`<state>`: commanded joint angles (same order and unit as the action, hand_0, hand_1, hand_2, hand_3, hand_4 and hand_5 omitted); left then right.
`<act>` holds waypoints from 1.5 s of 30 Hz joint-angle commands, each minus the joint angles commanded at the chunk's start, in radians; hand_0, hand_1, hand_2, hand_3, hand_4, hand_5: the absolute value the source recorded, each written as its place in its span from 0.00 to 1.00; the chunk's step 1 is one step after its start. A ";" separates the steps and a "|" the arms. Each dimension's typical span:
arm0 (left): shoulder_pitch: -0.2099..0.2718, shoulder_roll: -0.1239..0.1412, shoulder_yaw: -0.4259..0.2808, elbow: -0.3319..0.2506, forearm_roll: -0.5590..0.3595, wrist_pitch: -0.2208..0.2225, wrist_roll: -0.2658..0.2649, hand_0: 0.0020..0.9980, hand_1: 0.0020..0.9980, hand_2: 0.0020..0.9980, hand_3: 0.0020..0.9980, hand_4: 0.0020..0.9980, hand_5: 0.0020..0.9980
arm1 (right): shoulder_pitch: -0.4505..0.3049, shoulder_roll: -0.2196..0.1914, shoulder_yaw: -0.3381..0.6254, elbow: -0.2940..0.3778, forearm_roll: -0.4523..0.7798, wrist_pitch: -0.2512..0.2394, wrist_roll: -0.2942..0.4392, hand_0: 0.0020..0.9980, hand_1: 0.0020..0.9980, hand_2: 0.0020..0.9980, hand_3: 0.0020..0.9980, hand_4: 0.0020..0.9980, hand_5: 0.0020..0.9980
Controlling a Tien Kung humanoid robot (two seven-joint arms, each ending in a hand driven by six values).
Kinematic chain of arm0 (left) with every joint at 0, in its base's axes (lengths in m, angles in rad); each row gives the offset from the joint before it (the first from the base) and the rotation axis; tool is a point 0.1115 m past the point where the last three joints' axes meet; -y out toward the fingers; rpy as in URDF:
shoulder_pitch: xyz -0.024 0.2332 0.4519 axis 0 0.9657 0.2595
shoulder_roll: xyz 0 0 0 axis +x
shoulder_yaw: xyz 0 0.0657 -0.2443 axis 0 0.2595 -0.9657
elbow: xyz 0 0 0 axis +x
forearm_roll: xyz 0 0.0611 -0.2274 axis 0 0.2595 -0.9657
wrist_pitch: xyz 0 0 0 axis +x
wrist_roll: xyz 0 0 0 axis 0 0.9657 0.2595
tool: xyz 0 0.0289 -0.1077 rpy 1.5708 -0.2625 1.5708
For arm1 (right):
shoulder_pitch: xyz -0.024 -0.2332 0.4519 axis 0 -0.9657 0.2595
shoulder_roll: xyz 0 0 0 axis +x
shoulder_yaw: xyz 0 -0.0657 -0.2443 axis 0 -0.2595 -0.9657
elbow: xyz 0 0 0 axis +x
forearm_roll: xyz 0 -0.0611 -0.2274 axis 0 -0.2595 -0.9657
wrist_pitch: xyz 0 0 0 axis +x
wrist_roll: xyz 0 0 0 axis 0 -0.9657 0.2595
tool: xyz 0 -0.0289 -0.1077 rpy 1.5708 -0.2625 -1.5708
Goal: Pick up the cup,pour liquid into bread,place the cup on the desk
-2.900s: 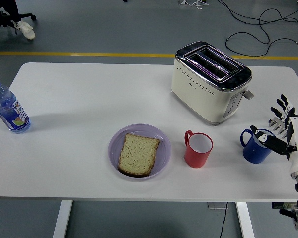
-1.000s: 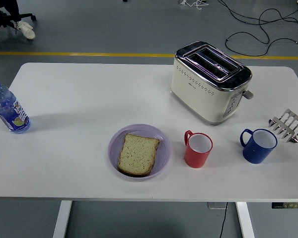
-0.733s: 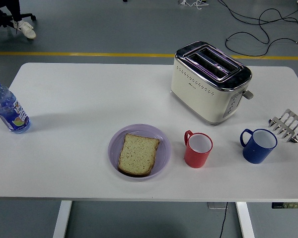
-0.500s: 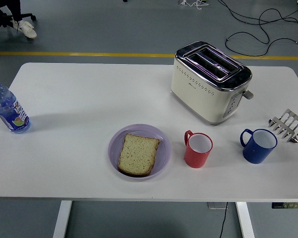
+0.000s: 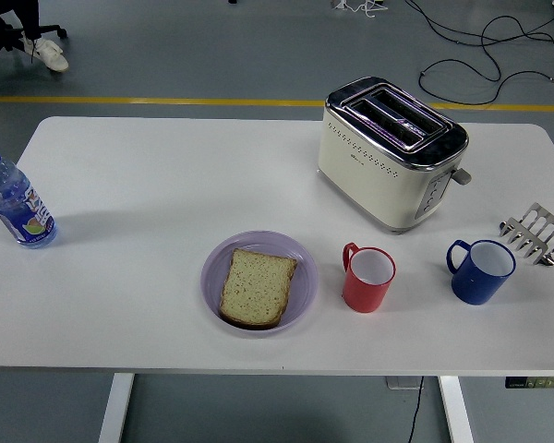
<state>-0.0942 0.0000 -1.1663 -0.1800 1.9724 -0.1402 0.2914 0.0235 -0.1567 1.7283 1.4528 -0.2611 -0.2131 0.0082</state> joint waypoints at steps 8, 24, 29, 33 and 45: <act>0.004 0.000 0.006 0.000 -0.001 0.001 -0.001 0.66 0.69 0.71 0.59 0.29 0.90 | -0.005 0.008 0.001 -0.012 0.025 0.030 0.026 0.58 0.51 0.60 0.58 0.60 0.02; -0.003 0.000 0.013 0.000 -0.005 -0.002 -0.003 0.66 0.69 0.71 0.59 0.30 0.90 | 0.002 0.024 -0.014 -0.062 0.092 0.110 0.096 0.59 0.52 0.60 0.58 0.58 0.01; -0.004 0.000 0.013 0.000 -0.004 -0.002 -0.003 0.66 0.69 0.71 0.59 0.30 0.90 | 0.010 0.025 -0.014 -0.062 0.089 0.126 0.083 0.59 0.52 0.60 0.58 0.59 0.02; -0.003 0.000 0.017 0.000 -0.007 -0.003 -0.003 0.66 0.69 0.71 0.59 0.30 0.90 | 0.006 0.024 -0.012 -0.059 0.105 0.141 0.074 0.58 0.52 0.60 0.59 0.60 0.03; -0.007 0.000 0.019 0.000 -0.013 0.000 -0.002 0.66 0.69 0.71 0.59 0.29 0.90 | 0.007 0.022 0.014 -0.050 0.132 0.185 0.052 0.59 0.53 0.60 0.59 0.61 0.05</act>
<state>-0.1013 0.0000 -1.1475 -0.1800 1.9595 -0.1406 0.2889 0.0304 -0.1344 1.7423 1.4032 -0.1290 -0.0283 0.0604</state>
